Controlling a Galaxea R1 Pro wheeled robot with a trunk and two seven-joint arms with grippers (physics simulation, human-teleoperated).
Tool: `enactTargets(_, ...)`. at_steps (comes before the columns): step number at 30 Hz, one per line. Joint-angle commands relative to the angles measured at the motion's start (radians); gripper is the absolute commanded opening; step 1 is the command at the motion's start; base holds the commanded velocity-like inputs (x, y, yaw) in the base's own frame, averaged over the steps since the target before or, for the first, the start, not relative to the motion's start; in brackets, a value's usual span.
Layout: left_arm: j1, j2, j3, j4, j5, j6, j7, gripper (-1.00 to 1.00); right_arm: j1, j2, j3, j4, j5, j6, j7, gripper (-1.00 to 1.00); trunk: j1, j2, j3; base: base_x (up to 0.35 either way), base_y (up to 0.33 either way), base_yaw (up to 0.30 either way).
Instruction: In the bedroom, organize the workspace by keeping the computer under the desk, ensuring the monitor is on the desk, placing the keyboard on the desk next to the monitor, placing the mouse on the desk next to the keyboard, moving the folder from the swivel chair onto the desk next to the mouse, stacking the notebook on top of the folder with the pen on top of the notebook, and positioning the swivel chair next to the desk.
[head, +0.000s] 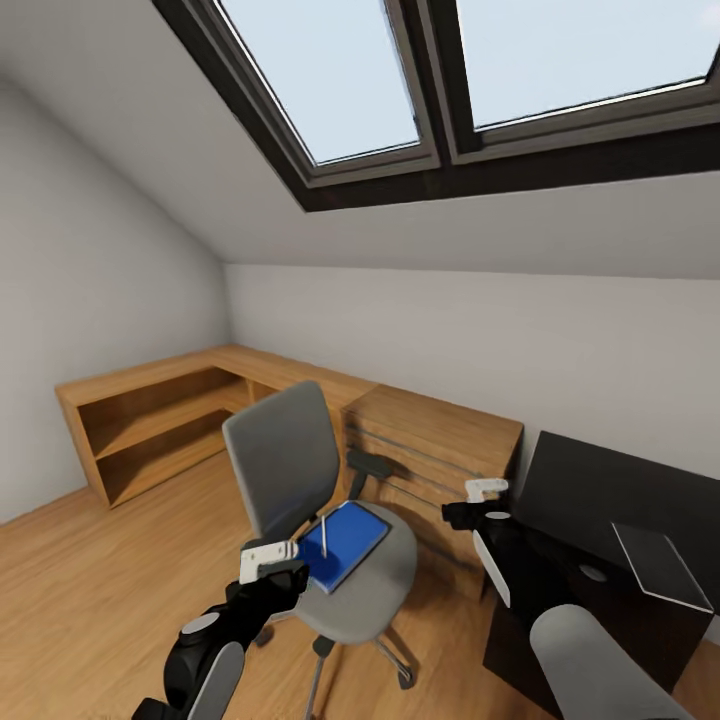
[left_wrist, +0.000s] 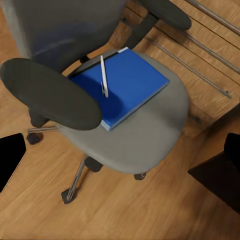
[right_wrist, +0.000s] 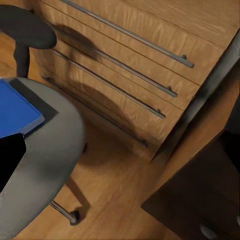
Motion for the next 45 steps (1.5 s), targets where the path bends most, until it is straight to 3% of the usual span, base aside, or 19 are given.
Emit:
enactTargets(1,-0.001,0.000,0.002,-0.001,0.011,0.002,0.010,1.00,0.000,0.000,0.003,-0.002,0.005,0.007,-0.003,1.00,0.000,-0.001,-0.001,0.000,0.000,0.271)
enactTargets(17,-0.001,0.001,0.088,0.002,0.008,-0.001,0.013,1.00,0.000,0.007,0.022,0.000,0.005,0.006,-0.018,1.00,0.000,-0.001,-0.001,0.000,0.000,0.271)
enactTargets(19,-0.001,0.002,0.124,0.020,0.008,-0.001,0.014,1.00,0.000,0.010,0.023,0.000,0.005,0.006,-0.023,1.00,0.000,-0.001,-0.001,0.000,0.000,0.271)
enactTargets(26,-0.002,0.005,0.193,0.076,0.007,-0.033,0.011,1.00,0.001,0.012,0.028,0.000,0.004,0.006,-0.026,1.00,0.000,-0.001,-0.003,0.000,0.000,0.148)
enactTargets(27,-0.002,0.009,0.255,0.106,0.008,-0.058,0.008,1.00,0.001,0.013,0.030,0.004,0.004,0.006,-0.025,1.00,0.000,-0.001,-0.003,0.000,0.000,0.003)
enactTargets(31,-0.002,0.031,0.297,0.234,0.008,-0.062,0.003,1.00,0.001,0.012,0.029,0.003,0.003,0.005,-0.024,1.00,0.000,-0.001,-0.003,0.000,0.000,0.001)
enactTargets(35,-0.002,0.073,0.309,0.410,0.007,-0.096,0.001,1.00,0.002,0.015,0.029,0.003,0.001,0.005,-0.023,1.00,0.000,-0.001,-0.003,0.000,0.000,0.013)
enactTargets(37,-0.002,0.087,0.309,0.534,0.006,-0.196,-0.001,1.00,0.002,0.026,0.029,0.003,0.001,0.006,-0.024,1.00,0.000,-0.001,-0.003,0.000,0.000,0.016)
enactTargets(39,-0.002,0.090,0.306,0.602,0.006,-0.272,-0.002,1.00,0.002,0.030,0.029,0.003,0.002,0.006,-0.025,1.00,0.000,-0.001,-0.003,0.000,0.000,0.007)
enactTargets(43,-0.002,0.093,0.298,0.685,-0.002,-0.380,-0.006,1.00,0.003,0.032,0.029,0.002,0.002,0.006,-0.025,1.00,0.000,-0.001,-0.003,0.000,0.000,0.003)
enactTargets(45,-0.002,0.093,0.297,0.697,-0.009,-0.397,-0.006,1.00,0.003,0.033,0.029,0.001,0.002,0.006,-0.025,1.00,0.000,-0.001,-0.003,0.000,0.000,0.001)
